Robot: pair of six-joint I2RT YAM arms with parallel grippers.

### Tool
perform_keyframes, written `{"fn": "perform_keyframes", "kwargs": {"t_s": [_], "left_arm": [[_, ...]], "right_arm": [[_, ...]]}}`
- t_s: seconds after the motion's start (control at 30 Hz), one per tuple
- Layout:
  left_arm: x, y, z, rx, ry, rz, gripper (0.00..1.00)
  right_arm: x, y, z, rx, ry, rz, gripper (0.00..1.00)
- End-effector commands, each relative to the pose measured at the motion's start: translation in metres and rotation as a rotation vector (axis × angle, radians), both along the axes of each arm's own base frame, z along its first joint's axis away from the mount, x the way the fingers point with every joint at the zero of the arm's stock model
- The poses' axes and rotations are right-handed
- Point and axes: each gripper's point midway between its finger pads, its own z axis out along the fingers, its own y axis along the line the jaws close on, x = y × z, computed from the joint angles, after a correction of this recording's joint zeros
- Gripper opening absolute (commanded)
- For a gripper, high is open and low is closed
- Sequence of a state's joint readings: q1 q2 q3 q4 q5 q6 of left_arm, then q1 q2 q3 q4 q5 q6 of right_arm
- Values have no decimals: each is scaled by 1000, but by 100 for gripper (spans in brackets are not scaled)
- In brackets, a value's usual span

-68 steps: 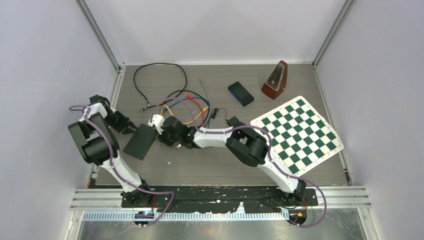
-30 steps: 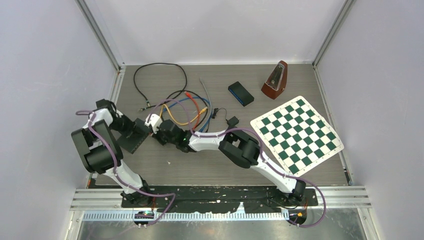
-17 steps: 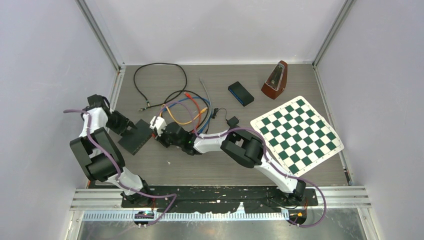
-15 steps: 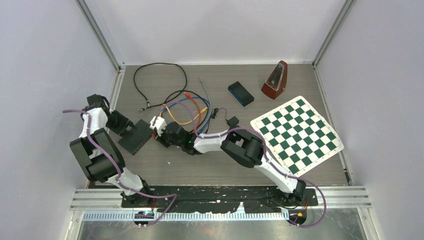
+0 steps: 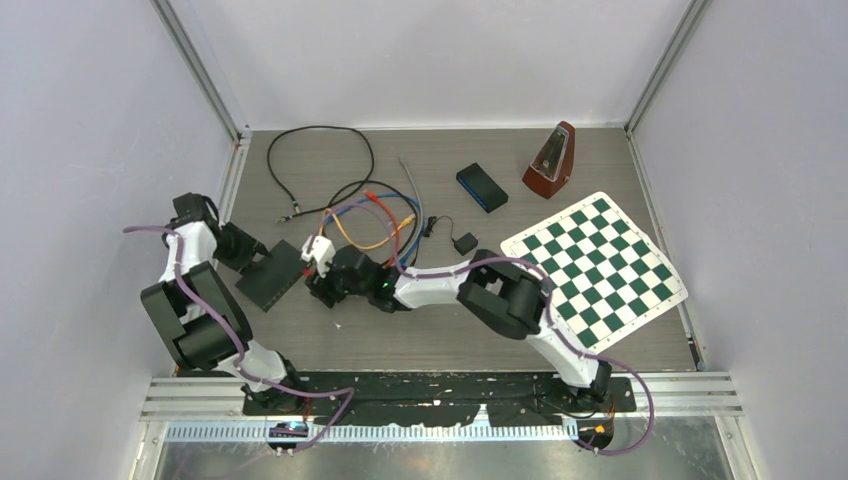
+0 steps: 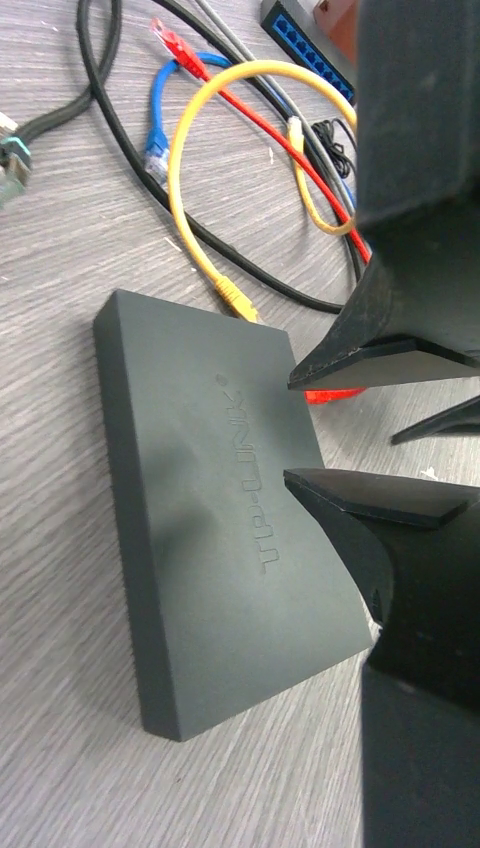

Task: Insert the plug into the switch port
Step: Insert the connector into the switch port.

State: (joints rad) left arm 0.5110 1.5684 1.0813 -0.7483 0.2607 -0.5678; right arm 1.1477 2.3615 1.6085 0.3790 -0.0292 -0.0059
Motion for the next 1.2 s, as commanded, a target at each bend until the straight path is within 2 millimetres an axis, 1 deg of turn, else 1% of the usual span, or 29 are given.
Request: {"fn": "perform_keyframes", "kwargs": {"t_s": [0.0,0.03,0.07,0.1,0.13,0.17,0.3,0.37,0.43,0.47,0.53,0.63,0.73,0.8,0.93,1.0,1.1,1.17], "left_arm": [[1,-8,14,14,-104,-7,37],[0,-13,16,19,-120,-18,38],[-3,-20,13,12,-123,-34,38],[-5,-28,12,11,-124,-53,38],[-7,-35,9,9,-119,-72,38],[-10,-41,6,5,-114,-83,38],[-13,-65,-5,-37,-119,-111,38],[-12,-74,-10,-37,-128,-127,38],[-13,-83,-17,-39,-114,-146,38],[-12,-87,-21,-47,-110,-152,38],[-9,-95,-26,-66,-113,-158,39],[-9,-99,-34,-70,-85,-158,39],[-16,-96,-44,-50,-29,-149,39],[-18,-95,-48,-41,-15,-140,39],[-15,-92,-53,-34,-12,-124,39],[-10,-92,-54,-35,-25,-121,39],[-8,-90,-57,-33,-9,-116,35],[-10,-87,-57,-17,23,-129,31]], "right_arm": [[1,-28,101,172,27,-25,59],[-2,-40,90,148,44,-32,59],[-4,-47,107,176,40,-32,59],[-5,-58,96,154,57,-44,59],[-6,-65,111,176,58,-56,58],[-7,-77,114,176,67,-73,58],[-7,-107,121,195,104,-152,56],[-1,-122,121,177,109,-216,56],[9,-138,120,150,120,-299,55],[18,-146,120,147,119,-345,54],[22,-157,125,153,124,-379,53],[23,-165,132,184,111,-391,52],[22,-168,133,189,112,-392,52],[21,-169,129,183,115,-396,52],[21,-173,126,178,116,-399,52],[21,-175,126,177,108,-399,52],[22,-175,125,173,100,-390,52],[22,-169,123,170,102,-364,52]]}}
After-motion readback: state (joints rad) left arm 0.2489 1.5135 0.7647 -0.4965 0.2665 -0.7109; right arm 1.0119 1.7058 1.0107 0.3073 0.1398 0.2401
